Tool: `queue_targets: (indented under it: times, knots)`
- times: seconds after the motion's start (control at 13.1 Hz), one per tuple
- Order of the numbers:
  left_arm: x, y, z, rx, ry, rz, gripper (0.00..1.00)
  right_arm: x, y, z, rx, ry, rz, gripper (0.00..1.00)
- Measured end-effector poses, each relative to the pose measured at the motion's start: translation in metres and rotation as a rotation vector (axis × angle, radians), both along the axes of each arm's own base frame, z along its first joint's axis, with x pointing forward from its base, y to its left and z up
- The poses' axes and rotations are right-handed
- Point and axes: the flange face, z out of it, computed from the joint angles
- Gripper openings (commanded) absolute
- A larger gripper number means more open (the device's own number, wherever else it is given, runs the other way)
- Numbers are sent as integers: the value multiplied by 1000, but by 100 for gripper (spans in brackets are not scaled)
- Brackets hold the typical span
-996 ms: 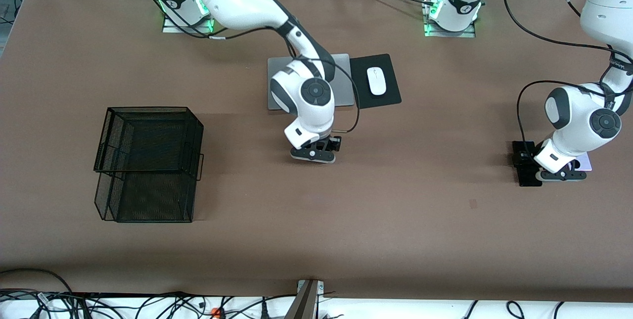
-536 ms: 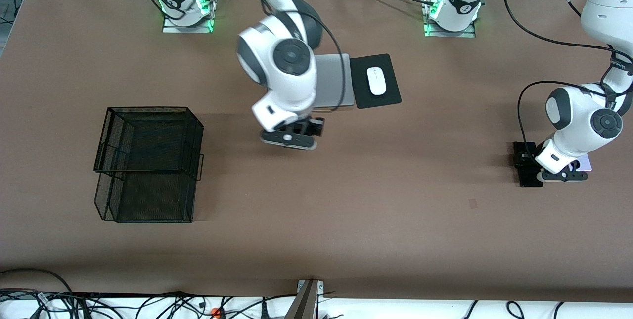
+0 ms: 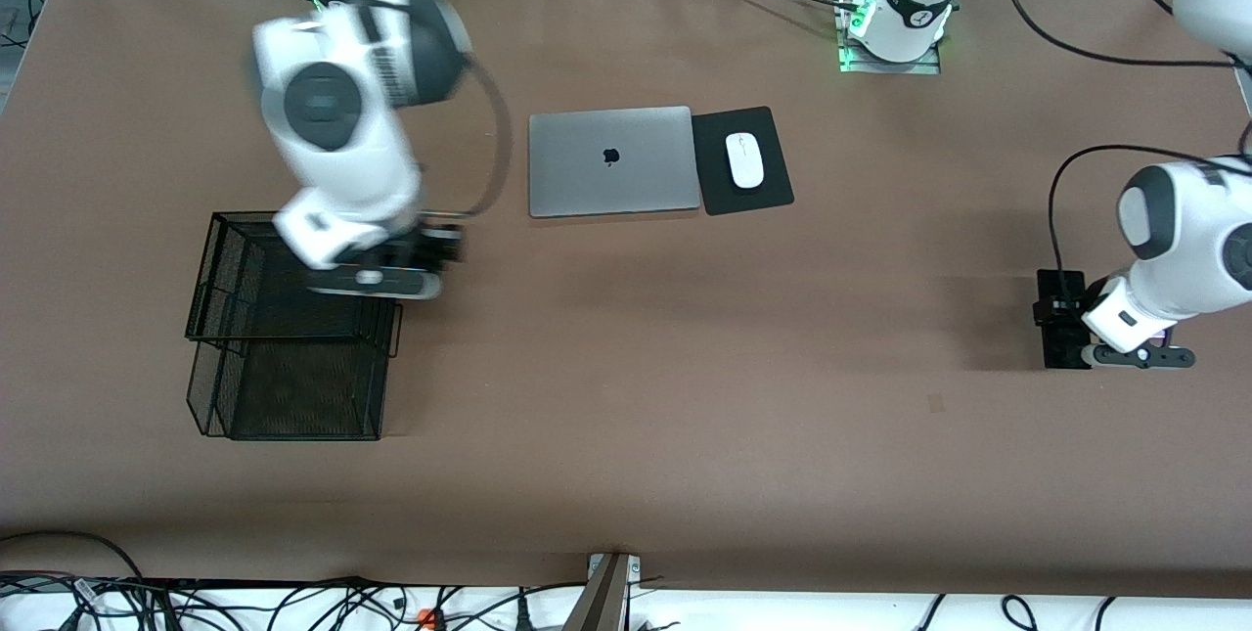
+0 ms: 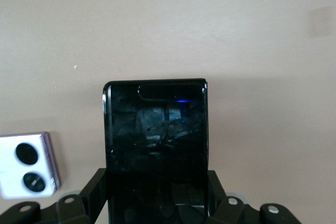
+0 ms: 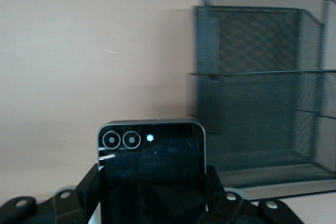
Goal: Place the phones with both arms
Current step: 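Carry the flip phone with the right gripper while the left gripper lifts the tall phone, then drop the flip phone into the basket while the left gripper carries the tall phone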
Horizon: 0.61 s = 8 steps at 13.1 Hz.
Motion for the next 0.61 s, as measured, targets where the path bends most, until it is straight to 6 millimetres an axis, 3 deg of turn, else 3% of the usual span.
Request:
queue_targets:
  times: [0.15, 0.31, 0.46, 0.61]
  knots:
    - [15, -28, 43, -13, 41, -33, 20, -4, -71, 1, 20, 28, 27, 0]
    - [27, -70, 81, -41, 58, -76, 22, -5, -132, -10, 78, 37, 60, 0]
    - [33, -116, 106, -88, 40, -117, 21, -8, -185, -40, 126, 21, 91, 0]
    - [33, -166, 119, -139, 26, -180, 21, -17, -217, -73, 126, 0, 112, 0]
